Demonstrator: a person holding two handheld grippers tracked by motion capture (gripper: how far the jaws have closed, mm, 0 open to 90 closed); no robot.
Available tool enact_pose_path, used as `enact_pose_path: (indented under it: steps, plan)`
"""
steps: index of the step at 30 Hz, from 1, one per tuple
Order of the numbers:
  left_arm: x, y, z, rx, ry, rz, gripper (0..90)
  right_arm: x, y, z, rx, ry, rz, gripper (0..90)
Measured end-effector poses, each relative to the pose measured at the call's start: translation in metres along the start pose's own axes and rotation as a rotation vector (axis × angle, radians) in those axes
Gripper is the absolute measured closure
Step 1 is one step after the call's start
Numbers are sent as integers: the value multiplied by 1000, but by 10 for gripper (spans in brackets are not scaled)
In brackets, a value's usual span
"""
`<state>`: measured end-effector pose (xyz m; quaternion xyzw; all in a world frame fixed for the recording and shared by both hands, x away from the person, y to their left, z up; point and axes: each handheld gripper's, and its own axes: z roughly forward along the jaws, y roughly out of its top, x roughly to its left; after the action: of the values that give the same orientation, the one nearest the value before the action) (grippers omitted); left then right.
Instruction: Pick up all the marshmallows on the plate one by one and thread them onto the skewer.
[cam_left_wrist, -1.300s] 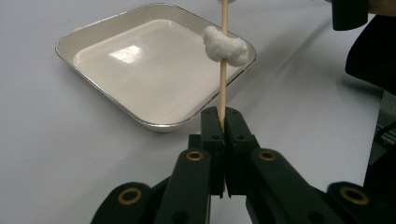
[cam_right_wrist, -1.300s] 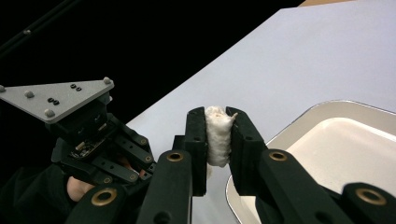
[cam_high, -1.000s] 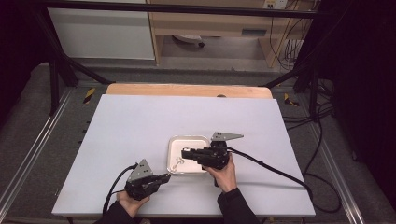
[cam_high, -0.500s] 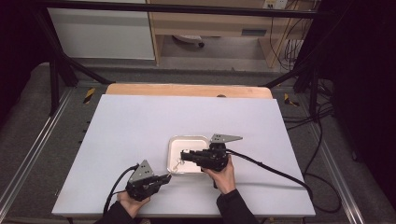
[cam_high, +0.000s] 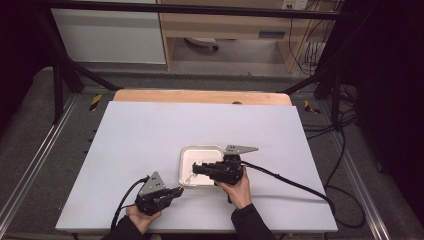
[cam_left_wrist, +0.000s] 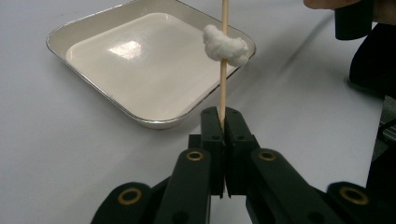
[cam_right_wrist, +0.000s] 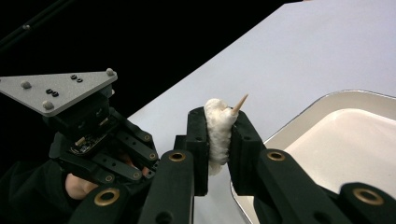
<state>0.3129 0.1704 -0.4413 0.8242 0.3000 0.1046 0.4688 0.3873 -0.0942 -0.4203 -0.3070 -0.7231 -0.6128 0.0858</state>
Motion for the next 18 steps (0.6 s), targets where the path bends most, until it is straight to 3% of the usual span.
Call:
enact_pose_path:
  steps: [15, 18]
  plan:
    - [-1, 0, 2, -1, 5, -1, 886, -1, -3, 3, 1, 3, 17, 807]
    - [0, 0, 3, -9, -1, -7, 885, -2, -3, 3, 13, -12, 11, 773]
